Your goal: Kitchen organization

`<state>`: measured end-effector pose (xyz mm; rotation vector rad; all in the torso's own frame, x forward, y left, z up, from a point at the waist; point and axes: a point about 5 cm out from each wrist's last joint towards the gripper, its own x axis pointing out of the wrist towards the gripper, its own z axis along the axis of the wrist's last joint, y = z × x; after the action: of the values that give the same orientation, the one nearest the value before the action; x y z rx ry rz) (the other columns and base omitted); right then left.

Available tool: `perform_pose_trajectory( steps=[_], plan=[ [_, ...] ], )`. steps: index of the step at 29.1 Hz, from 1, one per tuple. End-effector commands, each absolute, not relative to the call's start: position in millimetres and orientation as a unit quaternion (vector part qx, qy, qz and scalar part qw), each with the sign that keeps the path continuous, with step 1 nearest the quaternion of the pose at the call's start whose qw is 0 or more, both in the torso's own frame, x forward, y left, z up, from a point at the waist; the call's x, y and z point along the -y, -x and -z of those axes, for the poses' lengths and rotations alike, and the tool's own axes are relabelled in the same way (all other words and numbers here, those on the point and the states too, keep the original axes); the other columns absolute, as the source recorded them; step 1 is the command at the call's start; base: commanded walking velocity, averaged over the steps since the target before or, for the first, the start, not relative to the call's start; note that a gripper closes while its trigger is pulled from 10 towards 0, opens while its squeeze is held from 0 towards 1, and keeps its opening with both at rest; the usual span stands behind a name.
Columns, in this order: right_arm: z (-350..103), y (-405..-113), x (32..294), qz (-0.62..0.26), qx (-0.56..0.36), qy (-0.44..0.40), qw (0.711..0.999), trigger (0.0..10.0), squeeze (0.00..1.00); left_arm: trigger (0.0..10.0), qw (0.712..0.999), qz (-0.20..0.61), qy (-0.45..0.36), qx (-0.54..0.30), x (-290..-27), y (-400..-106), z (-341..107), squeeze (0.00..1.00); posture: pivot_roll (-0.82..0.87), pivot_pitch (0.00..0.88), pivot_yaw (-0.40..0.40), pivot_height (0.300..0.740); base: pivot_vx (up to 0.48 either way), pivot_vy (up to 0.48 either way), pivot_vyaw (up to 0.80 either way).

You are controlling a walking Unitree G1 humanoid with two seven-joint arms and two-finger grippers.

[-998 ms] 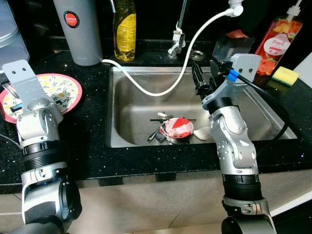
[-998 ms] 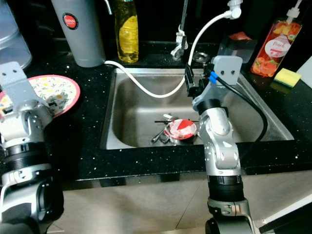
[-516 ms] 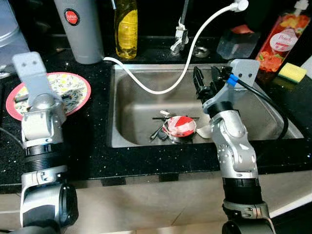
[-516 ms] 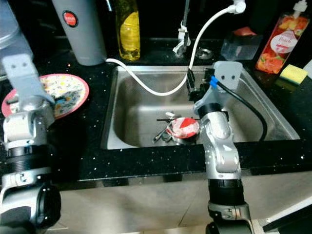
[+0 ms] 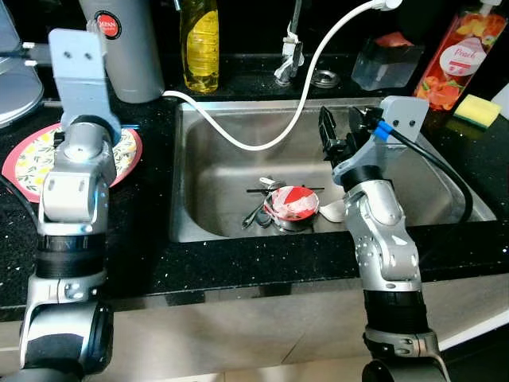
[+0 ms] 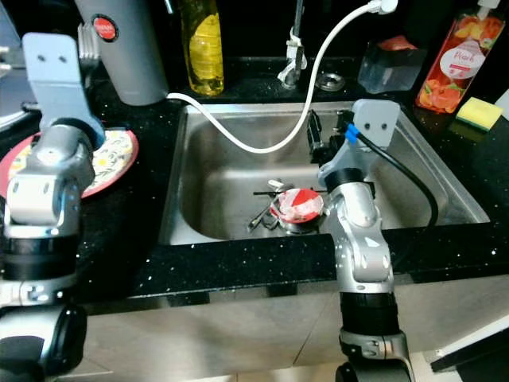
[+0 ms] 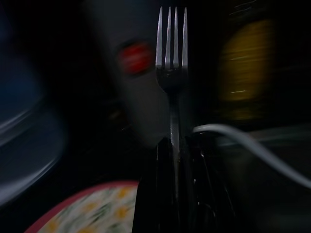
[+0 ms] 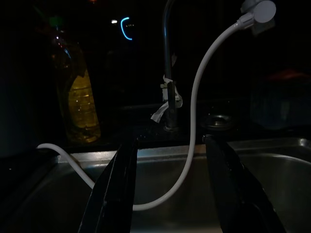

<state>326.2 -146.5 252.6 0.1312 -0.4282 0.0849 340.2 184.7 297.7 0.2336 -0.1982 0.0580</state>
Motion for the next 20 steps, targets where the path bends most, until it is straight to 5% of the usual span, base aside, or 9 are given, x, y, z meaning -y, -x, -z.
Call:
perform_pose_trajectory(
  steps=[1, 20],
  plan=[
    [-255.0, -322.8, 148.9, -0.037, 0.224, -0.065, 0.972, 10.0, 0.00, 10.0, 0.986, 0.007, -0.131, 0.105, -179.3, -336.4, -296.5, 0.00, 0.20, 0.018, 0.015, 0.740, 0.000, 0.000, 0.00],
    [-253.4, -326.0, 141.9, -0.050, 0.225, -0.069, 0.971, 10.0, 0.00, 10.0, 0.988, 0.010, -0.139, 0.063, -183.5, -338.8, -274.9, 0.00, 0.22, 0.000, 0.006, 0.740, 0.000, 0.000, 0.00]
  ],
)
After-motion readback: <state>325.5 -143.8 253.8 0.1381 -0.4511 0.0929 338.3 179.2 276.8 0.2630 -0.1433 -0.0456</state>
